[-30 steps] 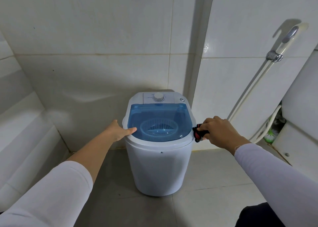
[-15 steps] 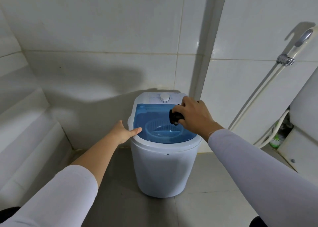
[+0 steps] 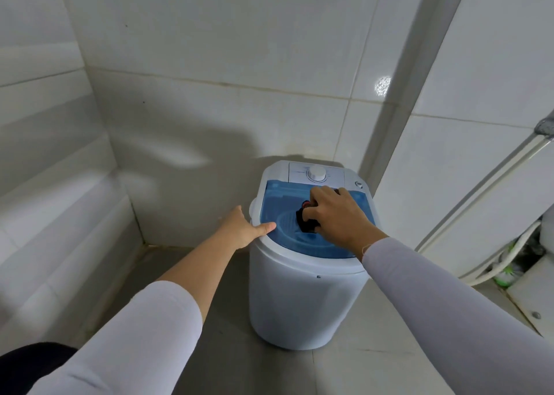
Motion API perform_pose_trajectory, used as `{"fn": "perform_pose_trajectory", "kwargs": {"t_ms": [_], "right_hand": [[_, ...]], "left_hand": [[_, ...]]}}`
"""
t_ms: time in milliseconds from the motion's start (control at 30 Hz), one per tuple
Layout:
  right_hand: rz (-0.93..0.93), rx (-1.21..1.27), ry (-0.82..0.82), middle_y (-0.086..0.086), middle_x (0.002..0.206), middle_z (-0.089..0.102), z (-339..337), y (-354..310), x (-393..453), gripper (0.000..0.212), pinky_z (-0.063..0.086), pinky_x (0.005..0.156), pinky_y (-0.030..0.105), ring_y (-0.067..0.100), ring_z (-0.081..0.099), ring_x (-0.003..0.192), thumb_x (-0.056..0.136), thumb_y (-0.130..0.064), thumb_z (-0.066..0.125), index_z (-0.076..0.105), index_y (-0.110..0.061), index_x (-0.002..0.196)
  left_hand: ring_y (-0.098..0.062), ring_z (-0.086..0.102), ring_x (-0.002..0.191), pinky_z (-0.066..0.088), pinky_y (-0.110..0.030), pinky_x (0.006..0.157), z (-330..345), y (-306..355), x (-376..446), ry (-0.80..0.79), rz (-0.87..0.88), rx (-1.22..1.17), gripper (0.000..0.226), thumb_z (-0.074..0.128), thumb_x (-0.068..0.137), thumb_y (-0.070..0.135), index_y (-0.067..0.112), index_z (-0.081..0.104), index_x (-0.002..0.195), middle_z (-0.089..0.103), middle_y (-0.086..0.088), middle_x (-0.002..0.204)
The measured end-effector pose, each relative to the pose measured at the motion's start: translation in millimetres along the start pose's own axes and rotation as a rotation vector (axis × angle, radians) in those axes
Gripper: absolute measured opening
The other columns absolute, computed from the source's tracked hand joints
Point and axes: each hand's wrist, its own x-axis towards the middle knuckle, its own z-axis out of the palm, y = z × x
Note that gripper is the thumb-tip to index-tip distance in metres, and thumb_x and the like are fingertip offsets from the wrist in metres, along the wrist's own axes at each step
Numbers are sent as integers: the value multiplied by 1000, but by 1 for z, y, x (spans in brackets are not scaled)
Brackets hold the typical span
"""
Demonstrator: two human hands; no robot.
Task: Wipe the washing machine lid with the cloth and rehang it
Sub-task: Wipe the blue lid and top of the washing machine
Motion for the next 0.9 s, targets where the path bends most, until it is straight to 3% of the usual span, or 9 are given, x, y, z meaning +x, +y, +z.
{"fn": "perform_pose_trajectory", "kwargs": {"t_ms": [100,267,400,533,733,900], "right_hand": [[1,104,-118,3,116,51,-4,9,4,31,35,92,34,23,46,109,85,-23,60,63,-26,116],[91,255,-267,1,124,54,-9,14,8,29,39,97,37,22,45,116,90,-32,52,64,-30,116],[168,270,-209,5,120,56,-1,6,9,29,42,94,40,27,51,111,88,-30,56,56,-30,118],[175,268,-159,8,122,56,2,0,10,43,45,96,39,29,53,110,87,-26,60,45,-26,127],[217,431,-138,6,114,64,4,5,13,28,48,92,34,25,58,103,81,-17,67,63,-21,109],[188,501,-184,4,118,63,2,10,11,27,43,99,31,23,56,109,85,-15,64,67,-21,111]], "left_hand": [[-31,24,144,28,-48,116,0,-1,2,2,-3,6,110,70,70,62,16,12,152,22,-8,158],[-31,25,144,28,-48,116,1,-2,3,-7,-8,-1,111,70,69,62,15,13,152,23,-9,158],[-32,26,143,30,-48,115,0,-1,1,1,-7,22,109,69,70,62,15,13,152,24,-9,157],[-32,24,144,29,-49,115,1,-1,1,3,-9,37,109,68,71,62,15,12,152,23,-10,157],[-32,26,143,30,-48,115,1,1,0,11,-8,33,108,69,71,61,15,13,152,24,-10,157],[-32,25,144,30,-48,115,1,0,-1,16,-13,36,109,68,71,62,15,12,152,24,-10,157]]}}
